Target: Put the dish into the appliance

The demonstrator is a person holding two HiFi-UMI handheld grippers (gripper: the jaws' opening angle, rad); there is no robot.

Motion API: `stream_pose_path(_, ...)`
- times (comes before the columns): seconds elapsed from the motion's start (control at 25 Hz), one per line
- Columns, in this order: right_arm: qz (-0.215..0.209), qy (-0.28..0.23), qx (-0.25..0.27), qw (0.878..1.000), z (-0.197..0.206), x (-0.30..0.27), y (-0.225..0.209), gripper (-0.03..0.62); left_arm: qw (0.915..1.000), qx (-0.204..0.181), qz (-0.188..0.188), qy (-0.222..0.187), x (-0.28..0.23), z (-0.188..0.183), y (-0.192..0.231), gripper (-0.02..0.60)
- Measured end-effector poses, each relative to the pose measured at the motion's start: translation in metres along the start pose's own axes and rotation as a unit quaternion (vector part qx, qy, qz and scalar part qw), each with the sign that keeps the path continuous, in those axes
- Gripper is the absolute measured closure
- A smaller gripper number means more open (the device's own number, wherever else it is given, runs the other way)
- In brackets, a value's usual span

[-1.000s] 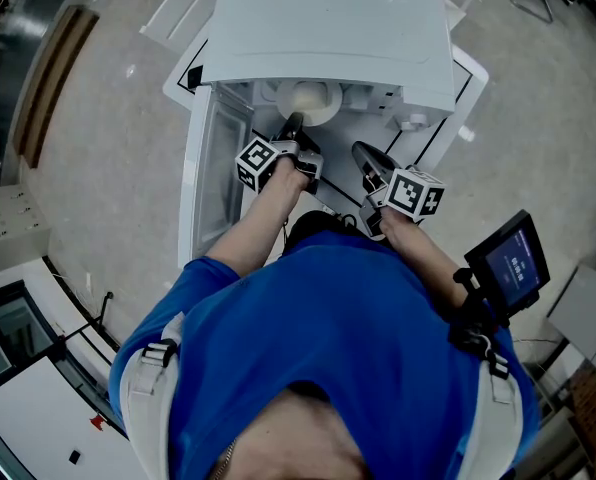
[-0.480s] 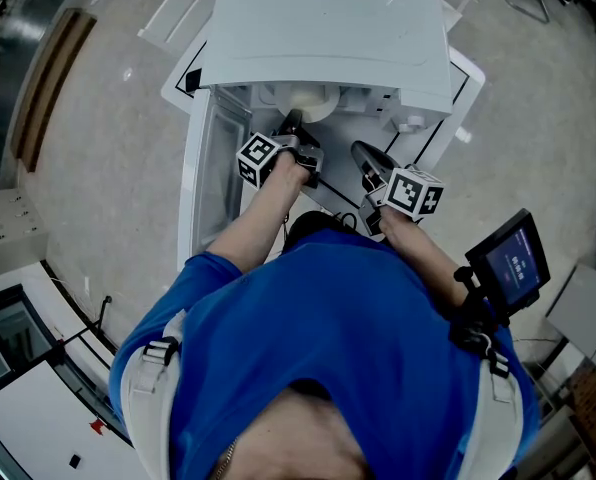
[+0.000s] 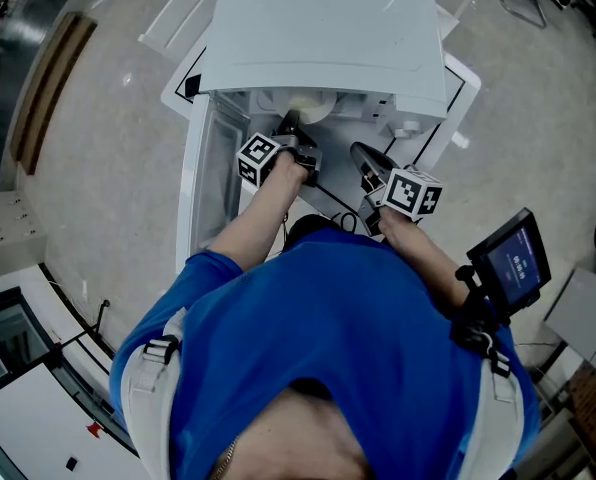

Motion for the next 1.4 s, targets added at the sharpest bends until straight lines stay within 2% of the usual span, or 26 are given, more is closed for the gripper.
stream_pose_path(0.32,-0.005,0.003,0.005,1.0,0.0,-0.001,-0.001,0.594,0.9995,-0.023,0.021,0.0,-0.001,-0.001,0.001,0.562)
stream_pose_path(0.6,-0.01,0.008,0.008,1.0,0.002,-0.001,-0.002,0.594,0.9981,-0.044,0.043,0.001,0.0,0.0,0.003,0.511)
stream_pose_path(0.76,-0.014,0.012,0.008,1.0,0.004,-0.001,-0.002,0.594,0.9956,-0.078,0.052,0.001,0.002,0.001,0.004,0.503)
stream_pose_path(0.84,-0.015,0.014,0.008,1.0,0.005,-0.001,-0.002,0.594,0.9934,-0.101,0.055,0.003,0.002,0.002,0.005,0.473)
stream_pose_path(1.0,-0.019,0.019,0.008,1.0,0.007,-0.002,-0.001,0.594,0.9911,-0.121,0.056,0.005,0.002,0.0,0.007,0.453)
stream_pose_path(1.2,-0.02,0.025,0.01,0.999,0.009,-0.002,0.0,0.594,0.9817,-0.182,0.058,0.004,0.011,0.001,0.009,0.453)
stream_pose_path(1.4,-0.02,0.033,0.013,0.999,0.011,-0.002,0.001,0.594,0.9621,-0.269,0.047,-0.003,0.02,0.001,0.006,0.453)
Point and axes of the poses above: the fingertips, and each gripper's own axes: x backward along the fingers, y to its left, z out of its underside, the point moved 7 cm from there along x, backward along the fingers, and after that the axes turned 11 degrees about -z, right-handed, at the moved point
